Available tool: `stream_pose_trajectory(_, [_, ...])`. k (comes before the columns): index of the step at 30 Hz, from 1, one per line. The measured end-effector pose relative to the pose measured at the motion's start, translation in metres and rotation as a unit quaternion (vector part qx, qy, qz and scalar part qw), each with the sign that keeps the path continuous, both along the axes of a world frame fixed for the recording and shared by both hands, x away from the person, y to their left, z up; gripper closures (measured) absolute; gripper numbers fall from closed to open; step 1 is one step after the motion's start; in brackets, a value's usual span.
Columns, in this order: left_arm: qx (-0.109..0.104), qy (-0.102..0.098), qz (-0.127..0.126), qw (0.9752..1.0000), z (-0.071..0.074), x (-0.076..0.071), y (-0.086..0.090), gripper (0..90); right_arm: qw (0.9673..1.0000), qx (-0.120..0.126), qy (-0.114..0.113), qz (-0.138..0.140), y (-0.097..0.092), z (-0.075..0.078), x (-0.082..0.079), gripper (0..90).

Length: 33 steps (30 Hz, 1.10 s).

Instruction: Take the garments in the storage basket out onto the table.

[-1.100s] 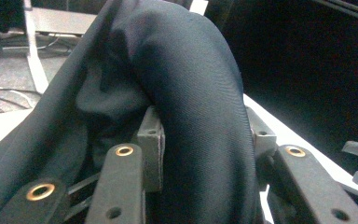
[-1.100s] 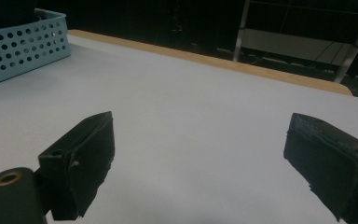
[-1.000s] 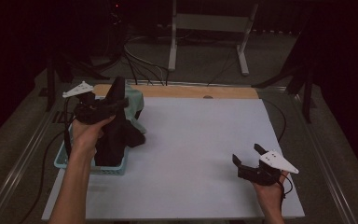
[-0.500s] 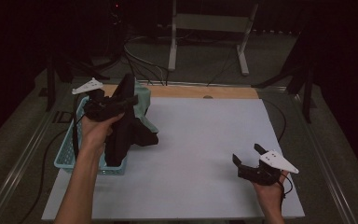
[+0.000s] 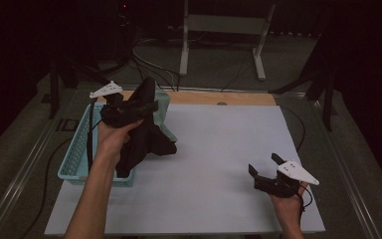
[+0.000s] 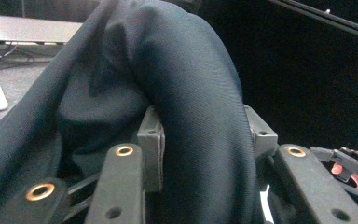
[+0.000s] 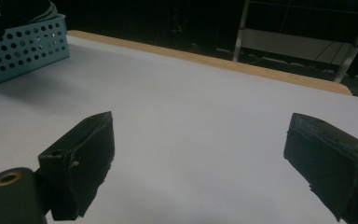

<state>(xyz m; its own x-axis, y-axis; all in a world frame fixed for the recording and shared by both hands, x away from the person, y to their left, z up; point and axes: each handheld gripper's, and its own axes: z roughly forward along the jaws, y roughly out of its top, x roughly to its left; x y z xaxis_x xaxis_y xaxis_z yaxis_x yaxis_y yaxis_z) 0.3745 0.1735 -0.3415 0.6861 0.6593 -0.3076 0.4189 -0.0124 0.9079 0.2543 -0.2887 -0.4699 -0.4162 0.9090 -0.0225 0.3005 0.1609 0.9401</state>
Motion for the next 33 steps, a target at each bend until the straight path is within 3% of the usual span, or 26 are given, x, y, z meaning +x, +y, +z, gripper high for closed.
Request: stream_pose_trajectory(33, [-0.004, -0.003, -0.047, 0.9989, 0.000, 0.005, -0.047, 60.7, 1.0000, 0.005, -0.001, -0.003, -0.002, 0.001, 0.000, 8.6])
